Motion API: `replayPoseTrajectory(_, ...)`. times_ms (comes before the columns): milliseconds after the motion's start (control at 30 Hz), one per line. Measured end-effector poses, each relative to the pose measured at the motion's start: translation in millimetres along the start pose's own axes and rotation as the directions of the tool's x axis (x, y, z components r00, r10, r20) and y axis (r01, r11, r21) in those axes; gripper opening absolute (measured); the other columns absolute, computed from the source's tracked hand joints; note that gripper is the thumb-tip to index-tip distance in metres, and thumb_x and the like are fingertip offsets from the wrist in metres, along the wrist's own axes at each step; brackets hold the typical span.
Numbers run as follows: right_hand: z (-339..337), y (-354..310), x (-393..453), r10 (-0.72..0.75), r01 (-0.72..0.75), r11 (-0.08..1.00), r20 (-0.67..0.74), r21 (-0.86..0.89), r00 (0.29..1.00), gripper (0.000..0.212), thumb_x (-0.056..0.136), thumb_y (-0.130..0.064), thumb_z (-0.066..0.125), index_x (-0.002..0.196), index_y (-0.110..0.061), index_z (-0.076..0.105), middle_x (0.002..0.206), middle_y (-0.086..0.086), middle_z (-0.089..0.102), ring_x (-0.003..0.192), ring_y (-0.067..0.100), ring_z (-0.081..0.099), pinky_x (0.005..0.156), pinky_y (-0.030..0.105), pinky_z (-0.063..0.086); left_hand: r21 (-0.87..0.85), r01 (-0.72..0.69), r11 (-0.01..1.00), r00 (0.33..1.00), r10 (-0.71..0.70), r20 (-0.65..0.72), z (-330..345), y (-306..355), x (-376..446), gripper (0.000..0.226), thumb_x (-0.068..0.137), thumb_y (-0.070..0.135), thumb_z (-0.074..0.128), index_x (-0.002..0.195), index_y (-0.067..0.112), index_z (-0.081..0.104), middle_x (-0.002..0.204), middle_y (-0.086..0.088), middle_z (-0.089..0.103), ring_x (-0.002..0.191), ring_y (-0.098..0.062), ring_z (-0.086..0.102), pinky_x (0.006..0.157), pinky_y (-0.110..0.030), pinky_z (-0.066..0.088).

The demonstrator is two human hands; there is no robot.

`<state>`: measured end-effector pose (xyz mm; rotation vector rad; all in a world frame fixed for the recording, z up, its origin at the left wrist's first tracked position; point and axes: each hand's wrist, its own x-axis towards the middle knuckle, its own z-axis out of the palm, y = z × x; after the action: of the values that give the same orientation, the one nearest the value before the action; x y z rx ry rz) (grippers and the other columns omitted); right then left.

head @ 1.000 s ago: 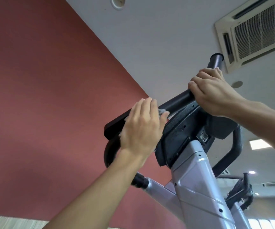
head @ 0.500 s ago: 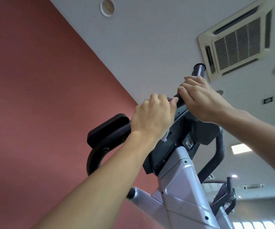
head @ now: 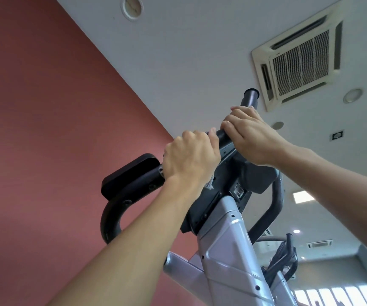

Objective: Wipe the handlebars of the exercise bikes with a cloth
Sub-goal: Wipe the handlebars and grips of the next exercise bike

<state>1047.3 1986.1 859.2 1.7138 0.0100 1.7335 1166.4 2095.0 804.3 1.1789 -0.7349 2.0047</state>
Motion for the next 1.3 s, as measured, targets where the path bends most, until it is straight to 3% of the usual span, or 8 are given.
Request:
replayPoseTrajectory(333,-10,-14,-2,0.063,-0.063,0.998,0.075,0.000,0.995,0.044,0.110,-0.030,0.026,0.121,-0.012,0.064,0.137,0.004,0.055,0.154,0.023,0.019,0.126,0.044,0.004,-0.175,0.153,0.973,0.985,-0.136,0.104,-12,-1,5,0.053,0.102,0.055,0.032,0.077,0.015,0.057,0.083,-0.011,0.064,0.076,-0.035,0.057,0.067,-0.038,0.035)
replayPoseTrajectory(533,-10,-12,5,-0.026,0.029,0.997,0.049,-0.068,0.998,0.042,0.106,-0.033,0.021,0.089,-0.014,0.054,0.095,0.000,0.052,0.117,0.029,0.049,0.118,0.045,0.019,-0.206,0.267,0.941,0.960,-0.242,0.137,-13,3,8,0.056,0.099,0.058,0.034,0.064,0.017,0.050,0.071,-0.007,0.058,0.064,-0.030,0.051,0.062,-0.037,0.034)
replayPoseTrajectory(700,-6,-12,5,-0.027,0.026,0.999,-0.030,-0.037,0.999,0.040,0.101,-0.031,0.023,0.080,-0.012,0.052,0.082,0.001,0.050,0.095,0.030,0.053,0.121,0.048,0.019,-0.293,0.382,0.877,0.917,-0.320,0.238,-16,-5,17,0.060,0.097,0.053,0.044,0.053,0.012,0.046,0.050,-0.002,0.048,0.048,-0.025,0.046,0.046,-0.032,0.031)
replayPoseTrajectory(833,-18,-17,7,0.010,-0.010,1.000,0.080,0.007,0.997,0.033,0.103,-0.023,0.033,0.083,-0.009,0.055,0.083,0.004,0.051,0.095,0.032,0.051,0.123,0.052,0.018,-0.268,0.560,0.784,0.797,-0.420,0.434,-20,-12,34,0.055,0.092,0.043,0.052,0.050,0.010,0.038,0.039,0.001,0.031,0.041,-0.017,0.030,0.039,-0.028,0.022)
replayPoseTrajectory(967,-38,-18,9,0.017,-0.027,0.999,0.280,0.031,0.960,0.030,0.102,-0.020,0.040,0.097,-0.006,0.066,0.093,0.007,0.058,0.106,0.033,0.054,0.126,0.051,0.013,-0.272,0.591,0.760,0.712,-0.333,0.618,-18,-23,55,0.055,0.093,0.035,0.056,0.052,0.009,0.031,0.042,0.002,0.026,0.042,-0.015,0.024,0.040,-0.030,0.024)
replayPoseTrajectory(1100,-55,-23,27,0.076,-0.078,0.997,0.420,-0.013,0.905,0.028,0.099,-0.018,0.043,0.093,-0.004,0.067,0.090,0.009,0.060,0.101,0.035,0.058,0.128,0.051,0.009,-0.284,0.697,0.658,0.587,-0.296,0.754,-16,-51,84,0.054,0.097,0.034,0.057,0.055,0.001,0.050,0.051,-0.018,0.050,0.044,-0.020,0.037,0.049,-0.042,0.035)
replayPoseTrajectory(1200,-54,-35,50,0.094,-0.064,0.995,0.556,-0.073,0.826,0.033,0.100,-0.024,0.037,0.078,-0.013,0.059,0.077,0.005,0.056,0.081,0.033,0.060,0.125,0.052,0.018,-0.154,0.756,0.636,0.417,-0.286,0.863,-1,-92,105,0.052,0.098,0.041,0.055,0.073,-0.003,0.067,0.068,-0.016,0.069,0.062,-0.034,0.064,0.062,-0.043,0.051)
replayPoseTrajectory(1300,-47,-54,64,0.112,-0.094,0.994,0.643,-0.062,0.758,0.030,0.096,-0.024,0.038,0.069,-0.018,0.048,0.069,0.004,0.061,0.071,0.033,0.063,0.109,0.047,0.041,0.015,0.767,0.642,0.061,-0.096,0.994,13,-114,103,0.055,0.101,0.052,0.049,0.077,0.009,0.071,0.064,0.002,0.071,0.066,-0.032,0.069,0.071,-0.042,0.058)
